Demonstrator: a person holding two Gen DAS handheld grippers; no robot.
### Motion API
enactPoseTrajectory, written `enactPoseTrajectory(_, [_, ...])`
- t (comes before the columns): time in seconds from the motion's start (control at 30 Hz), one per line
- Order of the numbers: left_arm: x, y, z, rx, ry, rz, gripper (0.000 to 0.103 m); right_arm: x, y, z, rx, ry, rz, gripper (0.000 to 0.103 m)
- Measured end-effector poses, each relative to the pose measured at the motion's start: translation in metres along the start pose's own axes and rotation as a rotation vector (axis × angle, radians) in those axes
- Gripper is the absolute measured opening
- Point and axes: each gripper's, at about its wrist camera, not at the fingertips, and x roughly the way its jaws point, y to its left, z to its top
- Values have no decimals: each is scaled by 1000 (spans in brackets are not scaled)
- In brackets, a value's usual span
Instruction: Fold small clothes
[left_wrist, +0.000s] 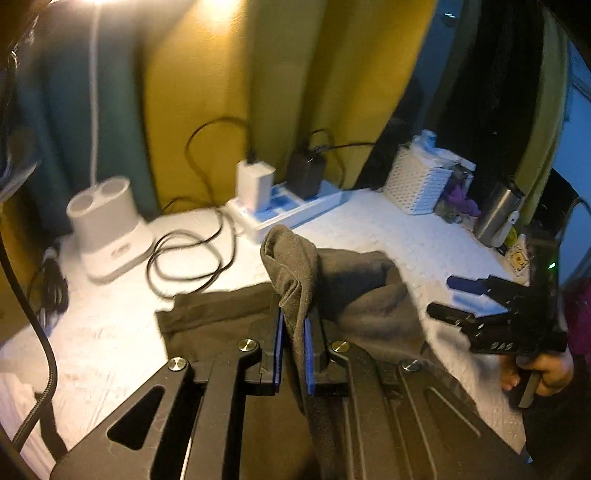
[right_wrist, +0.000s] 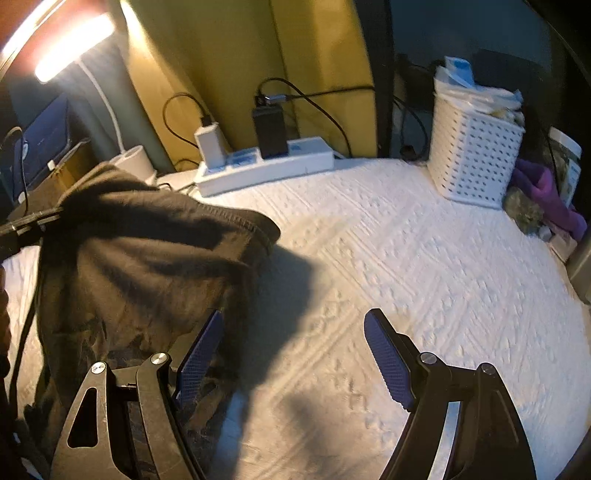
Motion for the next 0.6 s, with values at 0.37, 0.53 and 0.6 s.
enactPoseTrajectory(0.37, [23,21,-20,-70,42,-8,8,40,2,40,40,24,110,59])
enactPoseTrajectory(0.53, [31,25,-29,-74,62,-5,8,70,-1,44,98,92,196,41])
enactPoseTrajectory(0.6, [31,25,-29,-73,62,-6,8,74,2,47,97,82,205,32])
